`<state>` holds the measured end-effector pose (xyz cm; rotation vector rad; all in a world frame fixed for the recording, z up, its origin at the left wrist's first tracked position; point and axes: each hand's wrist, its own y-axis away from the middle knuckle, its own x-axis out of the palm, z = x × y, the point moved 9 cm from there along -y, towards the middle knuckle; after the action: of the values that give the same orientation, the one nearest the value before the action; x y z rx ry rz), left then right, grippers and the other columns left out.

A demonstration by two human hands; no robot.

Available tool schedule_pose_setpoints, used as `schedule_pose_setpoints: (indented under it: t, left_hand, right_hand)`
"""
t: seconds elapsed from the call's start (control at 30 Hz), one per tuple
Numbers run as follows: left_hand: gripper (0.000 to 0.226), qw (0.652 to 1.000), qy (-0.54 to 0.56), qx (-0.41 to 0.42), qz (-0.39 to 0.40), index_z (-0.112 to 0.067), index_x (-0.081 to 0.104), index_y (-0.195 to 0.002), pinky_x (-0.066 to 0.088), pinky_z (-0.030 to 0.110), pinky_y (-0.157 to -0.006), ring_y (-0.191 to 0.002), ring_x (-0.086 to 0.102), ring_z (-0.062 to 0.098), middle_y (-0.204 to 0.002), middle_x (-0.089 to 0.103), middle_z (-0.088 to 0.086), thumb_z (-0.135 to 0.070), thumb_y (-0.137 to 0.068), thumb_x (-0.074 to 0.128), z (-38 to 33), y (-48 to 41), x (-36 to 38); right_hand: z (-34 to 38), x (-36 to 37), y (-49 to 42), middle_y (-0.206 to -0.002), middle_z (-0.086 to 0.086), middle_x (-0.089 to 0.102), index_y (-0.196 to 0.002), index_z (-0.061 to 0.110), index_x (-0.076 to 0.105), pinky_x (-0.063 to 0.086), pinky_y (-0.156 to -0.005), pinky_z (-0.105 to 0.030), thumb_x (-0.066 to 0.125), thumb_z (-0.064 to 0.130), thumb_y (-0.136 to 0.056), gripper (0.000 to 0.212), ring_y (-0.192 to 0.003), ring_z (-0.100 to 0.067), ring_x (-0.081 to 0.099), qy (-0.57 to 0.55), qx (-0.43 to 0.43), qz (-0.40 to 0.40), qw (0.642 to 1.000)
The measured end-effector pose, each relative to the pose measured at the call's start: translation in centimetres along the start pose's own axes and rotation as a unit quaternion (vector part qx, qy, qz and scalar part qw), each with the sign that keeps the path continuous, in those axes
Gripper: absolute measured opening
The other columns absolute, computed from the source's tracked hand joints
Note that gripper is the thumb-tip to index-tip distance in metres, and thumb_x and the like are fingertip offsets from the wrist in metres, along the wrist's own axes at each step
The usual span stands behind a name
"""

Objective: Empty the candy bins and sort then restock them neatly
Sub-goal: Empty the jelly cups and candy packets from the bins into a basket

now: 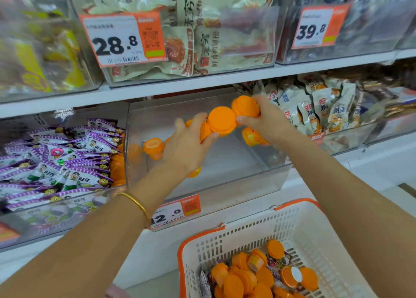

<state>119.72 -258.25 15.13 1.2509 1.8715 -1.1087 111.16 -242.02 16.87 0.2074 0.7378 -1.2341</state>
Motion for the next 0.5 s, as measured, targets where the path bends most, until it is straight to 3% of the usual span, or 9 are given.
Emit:
schedule_pose_setpoints:
  t: [0.2, 0.3, 0.4, 0.5]
  left_hand:
    - [0.057, 0.995, 0.011, 0.09, -0.038, -0.03, 0.032, -0.143, 0.046, 0.041, -0.075, -0.094, 0.053, 0.038, -0.119, 0.036, 0.015, -0.05, -0.092, 0.049, -7.8, 5.4, -2.3]
    - [0.056, 0.992, 0.021, 0.118, -0.027, -0.029, 0.036, -0.141, 0.046, 0.041, -0.077, -0.098, 0.053, 0.035, -0.114, 0.038, 0.013, -0.05, -0.091, 0.051, -10.0, 9.2, -0.1]
    - [0.056, 0.992, 0.036, 0.116, 0.032, -0.031, 0.034, -0.141, 0.043, 0.036, -0.074, -0.097, 0.052, 0.034, -0.113, 0.038, 0.01, -0.052, -0.091, 0.048, -10.1, 13.1, 5.0]
    - [0.055, 0.989, 0.042, 0.083, 0.115, -0.031, 0.031, -0.141, 0.038, 0.031, -0.07, -0.098, 0.054, 0.033, -0.12, 0.038, 0.011, -0.053, -0.093, 0.045, -7.8, 16.8, 11.9]
  right_hand:
    - [1.0, -7.4, 8.8, -0.115, 0.002, 0.039, -0.142, 0.016, 0.031, 0.038, -0.078, -0.034, 0.063, 0.027, -0.09, 0.062, -0.102, -0.017, 0.042, -0.002, 0.005, -0.083, 0.997]
    - [-2.0, -8.3, 13.9, -0.115, 0.0, 0.043, -0.138, 0.02, 0.034, 0.047, -0.06, -0.033, 0.063, 0.026, -0.09, 0.057, -0.097, -0.024, 0.049, -0.038, 0.044, -0.088, 0.994]
    - [-7.2, -7.0, 18.3, -0.117, -0.002, 0.047, -0.138, 0.028, 0.036, 0.048, -0.064, -0.037, 0.064, 0.024, -0.089, 0.056, -0.097, -0.024, 0.053, -0.069, 0.104, -0.075, 0.989]
    - [-13.7, -2.9, 21.9, -0.119, -0.003, 0.048, -0.138, 0.026, 0.036, 0.044, -0.066, -0.034, 0.067, 0.026, -0.087, 0.06, -0.1, -0.026, 0.054, -0.074, 0.182, -0.031, 0.98]
